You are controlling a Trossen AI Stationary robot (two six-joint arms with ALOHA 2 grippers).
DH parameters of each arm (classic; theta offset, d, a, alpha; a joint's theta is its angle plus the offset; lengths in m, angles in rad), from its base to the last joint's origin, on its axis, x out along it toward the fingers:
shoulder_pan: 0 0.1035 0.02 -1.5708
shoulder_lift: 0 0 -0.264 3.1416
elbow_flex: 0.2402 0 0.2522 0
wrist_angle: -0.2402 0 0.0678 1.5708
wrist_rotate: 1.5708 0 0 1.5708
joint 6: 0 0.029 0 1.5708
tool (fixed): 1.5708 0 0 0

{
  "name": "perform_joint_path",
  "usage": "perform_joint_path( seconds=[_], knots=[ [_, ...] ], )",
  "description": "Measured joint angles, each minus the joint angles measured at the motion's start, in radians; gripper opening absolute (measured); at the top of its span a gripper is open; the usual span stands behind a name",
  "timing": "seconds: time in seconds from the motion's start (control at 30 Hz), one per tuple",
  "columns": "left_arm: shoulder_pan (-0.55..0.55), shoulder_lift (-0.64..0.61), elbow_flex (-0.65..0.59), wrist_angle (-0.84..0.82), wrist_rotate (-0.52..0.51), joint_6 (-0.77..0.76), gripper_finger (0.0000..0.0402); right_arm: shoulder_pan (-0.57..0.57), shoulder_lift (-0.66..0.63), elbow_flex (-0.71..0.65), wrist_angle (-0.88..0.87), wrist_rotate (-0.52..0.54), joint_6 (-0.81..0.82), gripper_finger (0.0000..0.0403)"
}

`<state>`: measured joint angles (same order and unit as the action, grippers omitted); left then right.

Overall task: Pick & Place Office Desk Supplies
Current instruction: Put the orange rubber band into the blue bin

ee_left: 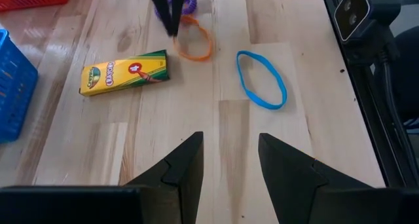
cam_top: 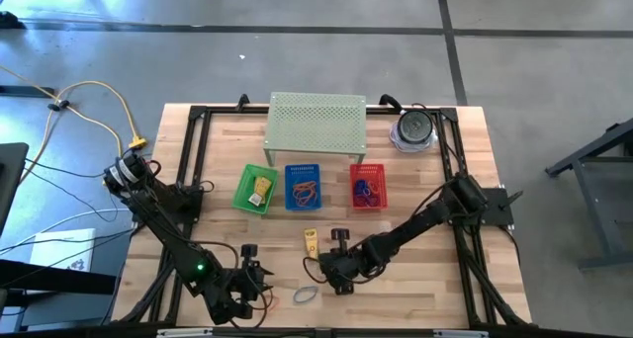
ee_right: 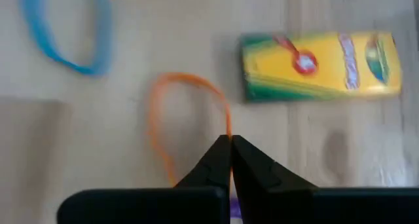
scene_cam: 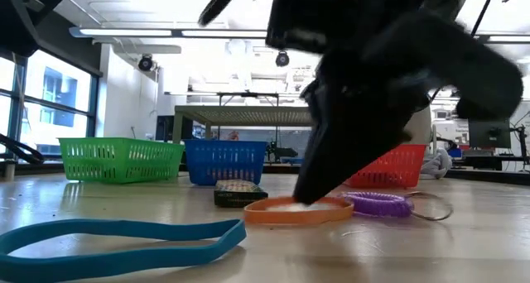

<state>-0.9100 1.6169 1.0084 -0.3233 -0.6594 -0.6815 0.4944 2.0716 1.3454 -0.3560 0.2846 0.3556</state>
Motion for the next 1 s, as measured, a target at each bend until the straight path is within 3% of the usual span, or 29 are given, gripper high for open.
perform_joint_path(
  seconds=[0.33, 0.63, 0.87, 1.0],
  knots=[
    [0.000, 0.000, 0.000, 0.012, 0.000, 0.000, 0.0140, 0.066, -0.068, 0.187, -0.334, 0.143, 0.030, 0.0003],
    [0.000, 0.000, 0.000, 0.015, 0.000, -0.019, 0.0140, 0.088, -0.204, 0.247, -0.746, 0.316, 0.277, 0.0002],
    [0.000, 0.000, 0.000, 0.023, -0.017, -0.050, 0.0140, 0.109, -0.263, 0.247, -0.690, 0.354, 0.250, 0.0002],
    [0.001, 0.000, 0.000, 0.082, -0.137, -0.053, 0.0140, 0.119, -0.263, 0.247, -0.562, 0.366, 0.137, 0.0002]
  ],
)
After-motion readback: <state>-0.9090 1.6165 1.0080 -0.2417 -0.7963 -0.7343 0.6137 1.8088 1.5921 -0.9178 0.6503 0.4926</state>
